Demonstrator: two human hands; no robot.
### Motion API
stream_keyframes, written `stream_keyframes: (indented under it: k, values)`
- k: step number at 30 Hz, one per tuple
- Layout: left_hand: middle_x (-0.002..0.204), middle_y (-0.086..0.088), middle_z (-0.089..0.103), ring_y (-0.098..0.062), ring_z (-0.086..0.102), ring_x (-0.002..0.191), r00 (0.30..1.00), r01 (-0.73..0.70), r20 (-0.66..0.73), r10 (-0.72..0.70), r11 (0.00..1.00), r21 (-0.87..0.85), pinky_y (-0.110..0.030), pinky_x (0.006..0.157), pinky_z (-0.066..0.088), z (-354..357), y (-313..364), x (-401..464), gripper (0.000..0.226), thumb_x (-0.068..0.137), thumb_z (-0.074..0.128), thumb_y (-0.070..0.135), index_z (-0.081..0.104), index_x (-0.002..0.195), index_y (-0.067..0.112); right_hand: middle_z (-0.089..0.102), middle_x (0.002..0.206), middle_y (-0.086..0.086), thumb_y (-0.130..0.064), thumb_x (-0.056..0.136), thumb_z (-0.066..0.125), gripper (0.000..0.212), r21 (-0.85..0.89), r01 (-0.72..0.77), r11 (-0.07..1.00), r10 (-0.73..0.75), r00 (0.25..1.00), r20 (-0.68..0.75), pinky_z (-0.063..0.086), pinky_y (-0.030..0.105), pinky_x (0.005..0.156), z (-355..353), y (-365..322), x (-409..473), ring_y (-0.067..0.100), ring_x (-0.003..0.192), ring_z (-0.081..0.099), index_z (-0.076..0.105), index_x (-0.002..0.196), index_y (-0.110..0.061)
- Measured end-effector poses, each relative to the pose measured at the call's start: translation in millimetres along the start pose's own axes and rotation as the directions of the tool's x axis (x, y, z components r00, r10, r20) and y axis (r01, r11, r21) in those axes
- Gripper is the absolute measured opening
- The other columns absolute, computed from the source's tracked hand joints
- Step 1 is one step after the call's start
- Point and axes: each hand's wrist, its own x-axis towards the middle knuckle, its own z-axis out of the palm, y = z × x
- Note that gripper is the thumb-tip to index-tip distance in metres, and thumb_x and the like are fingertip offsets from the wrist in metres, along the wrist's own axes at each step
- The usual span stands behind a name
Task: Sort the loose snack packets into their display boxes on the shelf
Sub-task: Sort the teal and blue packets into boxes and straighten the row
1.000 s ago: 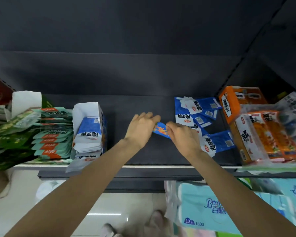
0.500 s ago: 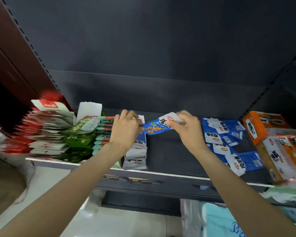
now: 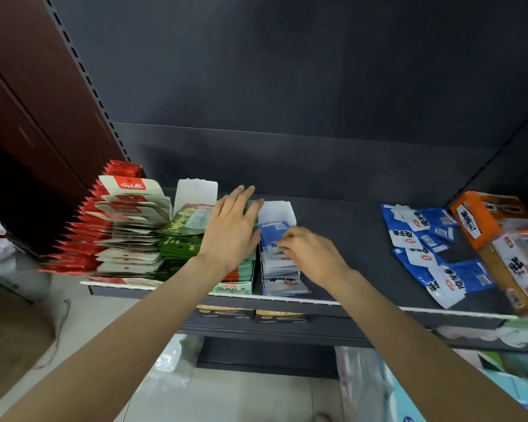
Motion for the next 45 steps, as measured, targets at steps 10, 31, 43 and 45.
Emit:
stream_keyframes:
  k: [10,31,43,45]
  values:
    - [0.104,-0.006,0.067,-0.026,0.063,0.097,0.992,-0.052,-0.113,0.055,0.998,0.029,-0.039,0.091,0.045,16.1,28.3,12.1,0.031,0.070,0.072,0.023,0.069,0.100,0.015,0.063,0.118,-0.003,-0.034,0.093,0.055,0.032,0.623,-0.180,0.761,0.209,0.978,0.027,0.042,0.023,0.097,-9.0,37.4,-6.9,0.008,0.109,0.057,0.065,0.118,-0.017]
    - [0.158,-0.002,-0.011,-0.029,-0.009,0.145,0.711,0.216,0.698,-0.080,0.970,-0.109,-0.046,0.118,0.005,143.5,219.4,110.4,0.093,0.085,0.053,0.060,-0.002,0.151,0.024,0.014,0.157,0.011,-0.035,0.089,0.061,0.082,0.097,-0.582,0.807,0.568,0.811,0.137,0.013,0.040,0.116,48.8,276.1,-63.7,0.023,0.146,0.009,0.013,0.149,-0.008]
    - [0.155,-0.002,0.021,-0.017,0.021,0.142,0.854,0.428,0.513,-0.087,0.678,-0.598,-0.030,0.116,0.020,128.2,205.9,104.4,0.091,0.079,0.073,0.030,0.016,0.150,0.022,0.053,0.079,0.001,-0.013,0.096,0.045,0.013,0.401,-0.190,0.896,0.273,0.948,-0.162,0.038,0.032,0.056,13.8,230.9,-61.3,0.023,0.070,0.055,0.054,0.093,-0.005]
    - [0.138,-0.001,0.045,-0.016,0.040,0.129,0.917,0.364,0.382,-0.116,0.638,-0.679,-0.025,0.107,0.033,105.7,201.7,105.2,0.074,0.079,0.074,0.022,0.035,0.142,0.021,0.056,0.080,-0.002,-0.013,0.096,0.046,0.011,0.605,-0.118,0.787,0.313,0.922,-0.228,0.041,0.027,0.056,0.2,221.2,-62.5,0.018,0.070,0.055,0.052,0.088,-0.010]
